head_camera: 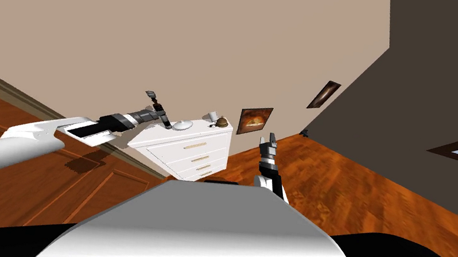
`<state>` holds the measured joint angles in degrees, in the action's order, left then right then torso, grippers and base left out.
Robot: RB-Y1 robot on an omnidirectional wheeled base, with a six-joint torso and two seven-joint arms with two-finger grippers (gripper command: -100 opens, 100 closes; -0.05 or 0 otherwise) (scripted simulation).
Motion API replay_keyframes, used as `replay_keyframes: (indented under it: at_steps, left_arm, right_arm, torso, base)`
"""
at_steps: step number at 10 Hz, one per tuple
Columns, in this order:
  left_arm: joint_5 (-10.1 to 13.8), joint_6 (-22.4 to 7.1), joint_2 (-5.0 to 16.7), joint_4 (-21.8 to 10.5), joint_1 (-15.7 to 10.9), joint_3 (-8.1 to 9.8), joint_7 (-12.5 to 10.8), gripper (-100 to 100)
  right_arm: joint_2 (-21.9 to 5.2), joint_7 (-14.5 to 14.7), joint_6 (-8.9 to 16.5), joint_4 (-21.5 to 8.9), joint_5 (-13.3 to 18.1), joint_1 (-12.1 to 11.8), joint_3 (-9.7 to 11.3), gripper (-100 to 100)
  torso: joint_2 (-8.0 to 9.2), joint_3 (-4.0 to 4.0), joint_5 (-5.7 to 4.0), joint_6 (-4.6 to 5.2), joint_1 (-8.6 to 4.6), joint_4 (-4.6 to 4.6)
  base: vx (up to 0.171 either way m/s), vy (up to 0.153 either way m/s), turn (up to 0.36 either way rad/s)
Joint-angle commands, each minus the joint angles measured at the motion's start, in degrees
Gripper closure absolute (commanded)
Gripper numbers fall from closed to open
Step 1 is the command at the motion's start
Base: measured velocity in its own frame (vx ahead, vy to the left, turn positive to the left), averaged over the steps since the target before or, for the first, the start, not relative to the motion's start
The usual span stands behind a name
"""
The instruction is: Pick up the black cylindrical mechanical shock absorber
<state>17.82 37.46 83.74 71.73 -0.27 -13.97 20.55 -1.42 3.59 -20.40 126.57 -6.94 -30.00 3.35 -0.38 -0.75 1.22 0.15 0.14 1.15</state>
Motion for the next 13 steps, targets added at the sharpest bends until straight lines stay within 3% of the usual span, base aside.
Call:
replay_keyframes:
  at_steps: [1,2,3,5,6,9,10,12,13]
  left_arm:
    - [-0.39,-0.8,-0.62,2.4,0.61,-0.3,0.22,100]
    - [-2.89,-3.71,-2.54,4.49,3.07,2.9,-1.62,100]
    - [-4.36,-5.36,-2.54,6.34,3.07,2.9,-1.62,100]
    - [-4.36,-5.36,-2.54,8.14,3.07,2.9,-1.62,100]
    - [-7.29,-8.19,-4.46,10.08,5.12,5.83,-3.45,100]
    - [-8.32,-9.91,-4.46,13.88,5.54,6.1,-3.45,100]
    - [-11.12,-12.44,-6.38,15.73,8.0,9.06,-5.29,100]
    - [-12.28,-14.46,-6.38,19.62,8.0,9.29,-5.29,100]
    - [-14.73,-17.06,-8.31,21.86,10.46,12.49,-7.12,100]
  right_arm:
    - [0.0,0.0,0.0,0.0,0.0,0.0,0.0,0]
    - [0.0,0.0,0.0,0.0,0.0,0.0,0.0,0]
    - [0.0,0.0,0.0,0.0,0.0,0.0,0.0,0]
    - [0.0,0.0,0.0,0.0,0.0,0.0,0.0,0]
    - [0.0,0.0,0.0,0.0,0.0,0.0,0.0,0]
    - [0.0,0.0,0.0,0.0,0.0,0.0,0.0,0]
    - [0.01,0.0,0.0,0.0,0.0,0.0,0.0,0]
    - [0.0,0.0,0.0,0.0,0.0,0.0,0.0,0]
    - [0.0,0.0,0.0,0.0,0.0,0.0,0.0,0]
  torso:
    - [0.0,0.0,0.0,0.0,0.0,0.0]
    - [-0.02,-0.09,0.13,0.08,-0.18,0.16]
    - [-0.07,-0.22,0.33,0.13,-0.08,0.36]
    - [-0.2,-0.49,0.74,0.21,-0.13,0.79]
    - [-0.2,-0.56,0.85,0.21,-0.27,0.93]
    - [-0.28,-0.74,1.23,0.08,0.13,1.22]
    - [-0.33,-0.78,1.25,0.12,0.04,1.25]
    - [-0.37,-0.85,1.4,0.06,0.34,1.35]
    - [-0.4,-0.87,1.4,0.12,0.22,1.36]
  base:
    - [0.008,0.011,0.016]
    - [0.014,0.072,0.021]
    - [0.005,0.083,-0.013]
    - [-0.005,0.025,-0.004]
    - [0.0,0.056,0.007]
    - [-0.005,0.043,0.004]
    - [0.008,0.068,0.007]
    - [0.003,0.065,0.005]
    - [0.009,0.077,-0.001]
